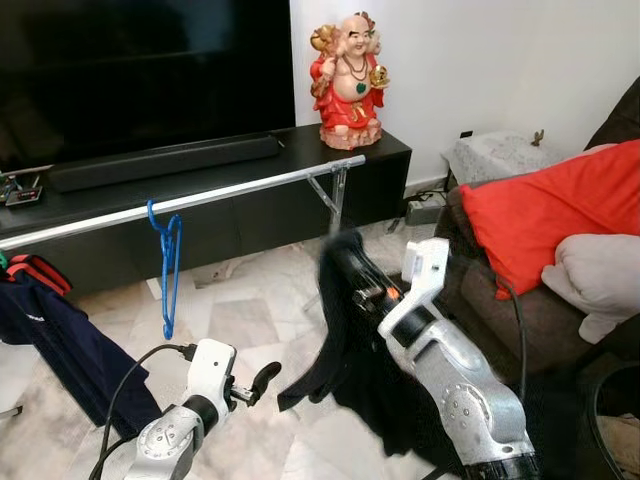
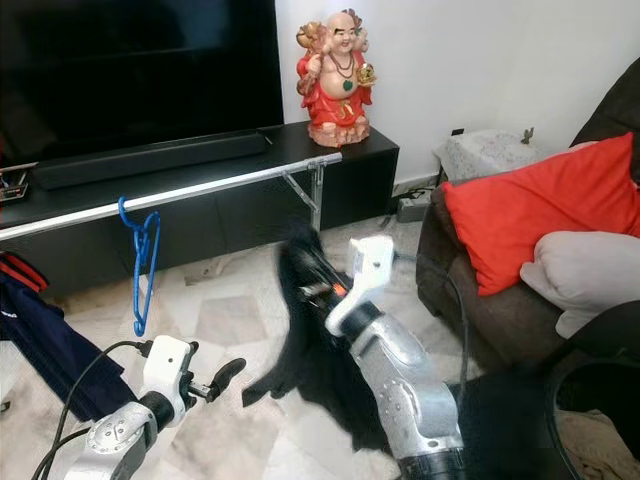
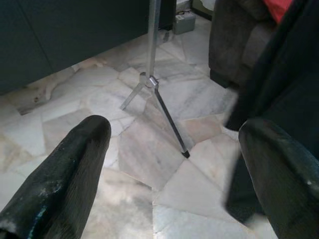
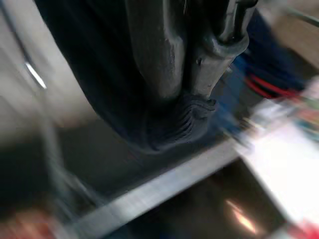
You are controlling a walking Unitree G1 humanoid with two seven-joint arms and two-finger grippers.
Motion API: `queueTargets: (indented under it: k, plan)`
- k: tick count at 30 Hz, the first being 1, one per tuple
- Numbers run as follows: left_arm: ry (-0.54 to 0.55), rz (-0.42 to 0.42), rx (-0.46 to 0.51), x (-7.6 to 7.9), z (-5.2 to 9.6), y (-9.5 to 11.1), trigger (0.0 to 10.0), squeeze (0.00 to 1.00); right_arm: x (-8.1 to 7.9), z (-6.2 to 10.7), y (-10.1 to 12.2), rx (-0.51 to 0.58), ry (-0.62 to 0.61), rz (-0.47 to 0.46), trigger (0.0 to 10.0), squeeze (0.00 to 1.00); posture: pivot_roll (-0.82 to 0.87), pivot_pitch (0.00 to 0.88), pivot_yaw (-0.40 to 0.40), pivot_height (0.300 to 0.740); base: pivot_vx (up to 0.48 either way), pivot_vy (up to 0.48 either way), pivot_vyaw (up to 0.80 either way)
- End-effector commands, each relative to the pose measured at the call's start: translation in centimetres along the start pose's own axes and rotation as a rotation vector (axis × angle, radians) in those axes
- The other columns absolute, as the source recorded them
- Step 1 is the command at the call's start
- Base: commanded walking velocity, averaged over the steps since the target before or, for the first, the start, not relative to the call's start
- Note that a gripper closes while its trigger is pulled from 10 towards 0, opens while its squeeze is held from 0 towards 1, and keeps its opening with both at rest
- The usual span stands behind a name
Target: Hang hanger
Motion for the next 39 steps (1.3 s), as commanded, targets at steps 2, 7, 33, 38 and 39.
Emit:
queueTargets:
  k: [2,7,33,38,39]
  plan:
    - [0.010,-0.007,0.019,-0.2,0.0,0.6,10.0,0.00,3.6,0.3,-3.2,-0.145,-0.210,-0.004,10.0,0.00,0.02,0.038,0.049,0.740,0.000,0.000,0.00]
    - [-0.039,-0.018,0.006,0.5,-0.1,0.6,10.0,0.00,4.6,0.5,-3.4,-0.126,-0.254,-0.056,10.0,0.00,0.03,0.037,0.050,0.740,0.000,0.000,0.00]
    - [-0.246,-0.303,-0.092,4.2,-2.6,0.3,10.0,0.00,-1.7,0.9,1.1,-0.101,0.097,0.073,10.0,0.00,0.00,0.035,0.034,0.740,0.000,0.000,0.00]
    - [-0.215,-0.326,-0.093,3.7,-2.7,0.1,10.0,0.00,-0.8,1.6,0.2,-0.153,0.100,0.242,10.0,0.00,0.00,0.037,0.032,0.740,0.000,0.000,0.00]
    - [-0.215,-0.326,-0.093,3.7,-2.7,0.1,10.0,0.00,-0.8,1.6,0.2,-0.153,0.100,0.242,10.0,0.00,0.00,0.037,0.032,0.740,0.000,0.000,0.00]
Point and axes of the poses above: a point about 5 cm out from each wrist's last joint towards the gripper, its own z axis pointing back from the gripper into the wrist, its own y axis along the axis of the wrist's last joint, x = y × z, the point moved 6 cm from there along -z, pointing out of the wrist towards the gripper, and after that the axes turned 7 degrees about z, right-handed, at the moved point
